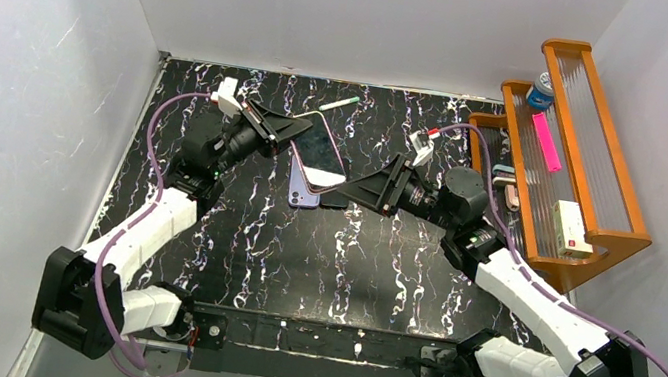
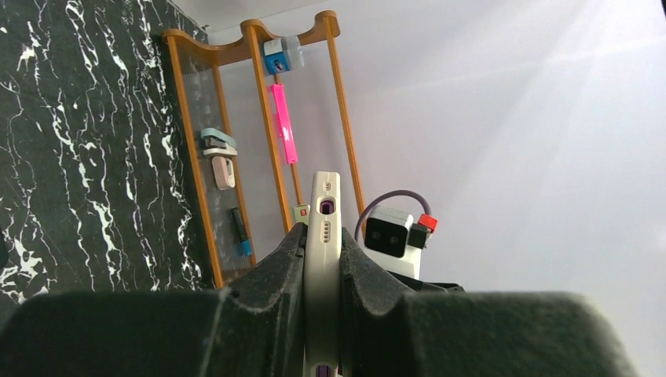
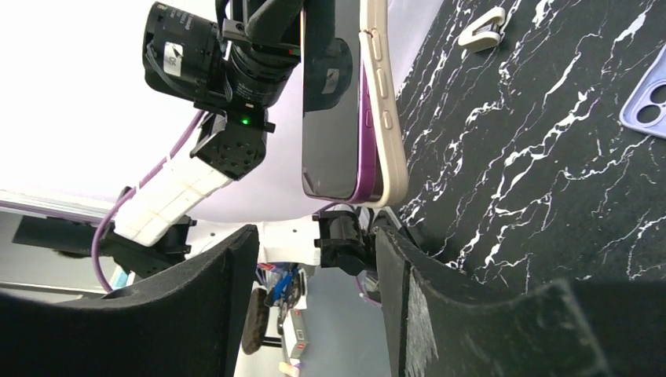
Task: Take the phone out of the phone case
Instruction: Remove the phone case from the phone.
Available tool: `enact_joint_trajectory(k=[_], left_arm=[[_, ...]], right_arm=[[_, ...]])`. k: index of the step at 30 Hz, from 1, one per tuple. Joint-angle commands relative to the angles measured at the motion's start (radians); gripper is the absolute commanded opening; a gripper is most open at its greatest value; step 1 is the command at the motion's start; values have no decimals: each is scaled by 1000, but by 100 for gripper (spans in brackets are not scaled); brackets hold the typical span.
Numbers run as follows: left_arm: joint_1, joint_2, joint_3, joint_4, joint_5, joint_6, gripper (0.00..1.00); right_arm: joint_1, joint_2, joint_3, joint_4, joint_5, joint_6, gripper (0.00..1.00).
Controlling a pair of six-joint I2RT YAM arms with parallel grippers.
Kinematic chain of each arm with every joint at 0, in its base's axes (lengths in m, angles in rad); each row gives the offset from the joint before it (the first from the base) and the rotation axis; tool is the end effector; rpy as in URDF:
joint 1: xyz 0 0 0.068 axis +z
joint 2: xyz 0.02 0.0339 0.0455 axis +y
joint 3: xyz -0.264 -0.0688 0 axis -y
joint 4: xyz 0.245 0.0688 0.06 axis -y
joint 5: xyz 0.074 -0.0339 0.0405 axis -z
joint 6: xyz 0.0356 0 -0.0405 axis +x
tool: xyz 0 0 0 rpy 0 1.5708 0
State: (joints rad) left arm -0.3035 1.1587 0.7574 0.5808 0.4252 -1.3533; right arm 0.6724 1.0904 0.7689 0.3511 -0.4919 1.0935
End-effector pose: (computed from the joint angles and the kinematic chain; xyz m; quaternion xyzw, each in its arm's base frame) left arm 0.2513 -0.0941 0.3339 -0.1738 0.6233 -0.6443 0.4076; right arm 0.1888 0.1718 0.3302 -0.0296 0.6972 0.6453 0.3108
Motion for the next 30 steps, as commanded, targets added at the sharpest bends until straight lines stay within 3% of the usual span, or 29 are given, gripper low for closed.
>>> enact_joint_trajectory(k=[1, 30], left_arm=[[-5, -60, -17, 88, -13, -44, 0], [-14, -55, -22, 159, 13, -59, 0]], right_arm=[[-4, 2, 1, 99, -22, 52, 63], [-17, -37, -47, 126, -4, 97, 61]])
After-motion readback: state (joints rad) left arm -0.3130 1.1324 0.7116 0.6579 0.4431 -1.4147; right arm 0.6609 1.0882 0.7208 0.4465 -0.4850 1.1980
